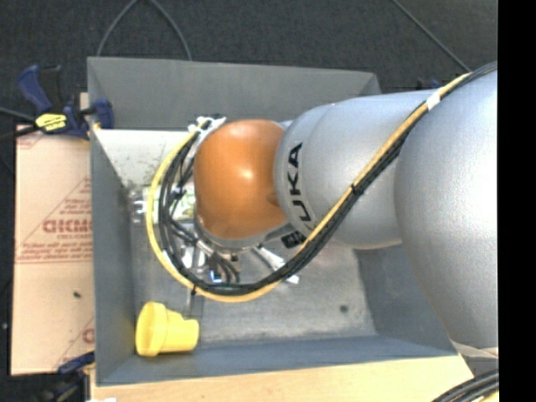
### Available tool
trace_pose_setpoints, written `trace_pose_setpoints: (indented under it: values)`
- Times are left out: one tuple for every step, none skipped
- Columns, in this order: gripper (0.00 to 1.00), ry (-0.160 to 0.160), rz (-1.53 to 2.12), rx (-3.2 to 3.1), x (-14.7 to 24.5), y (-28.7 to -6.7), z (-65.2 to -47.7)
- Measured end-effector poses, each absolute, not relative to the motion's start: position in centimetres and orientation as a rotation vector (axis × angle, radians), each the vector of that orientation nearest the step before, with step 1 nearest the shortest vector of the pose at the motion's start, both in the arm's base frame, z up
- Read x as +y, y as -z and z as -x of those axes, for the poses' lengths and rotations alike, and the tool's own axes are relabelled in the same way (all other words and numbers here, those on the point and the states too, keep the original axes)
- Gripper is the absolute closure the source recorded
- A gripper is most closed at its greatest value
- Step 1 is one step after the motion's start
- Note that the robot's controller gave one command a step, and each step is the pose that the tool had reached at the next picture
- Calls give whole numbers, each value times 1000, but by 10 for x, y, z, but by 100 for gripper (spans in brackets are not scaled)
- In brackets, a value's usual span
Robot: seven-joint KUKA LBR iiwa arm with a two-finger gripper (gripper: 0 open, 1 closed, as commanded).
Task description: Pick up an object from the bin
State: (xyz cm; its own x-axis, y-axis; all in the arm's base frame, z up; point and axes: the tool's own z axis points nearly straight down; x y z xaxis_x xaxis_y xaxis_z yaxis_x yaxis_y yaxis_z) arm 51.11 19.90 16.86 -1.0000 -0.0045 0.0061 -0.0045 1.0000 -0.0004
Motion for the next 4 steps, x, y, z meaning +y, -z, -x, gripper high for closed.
trace_pose_setpoints:
  values:
    - [0, 3, 2, -3143, 198, -173, -513]
    - [0, 4, -20, -3148, 215, -100, -484]
    - [0, 9, -199, -3151, 231, -121, -474]
    - [0, 3, 180, -3141, 210, -103, -481]
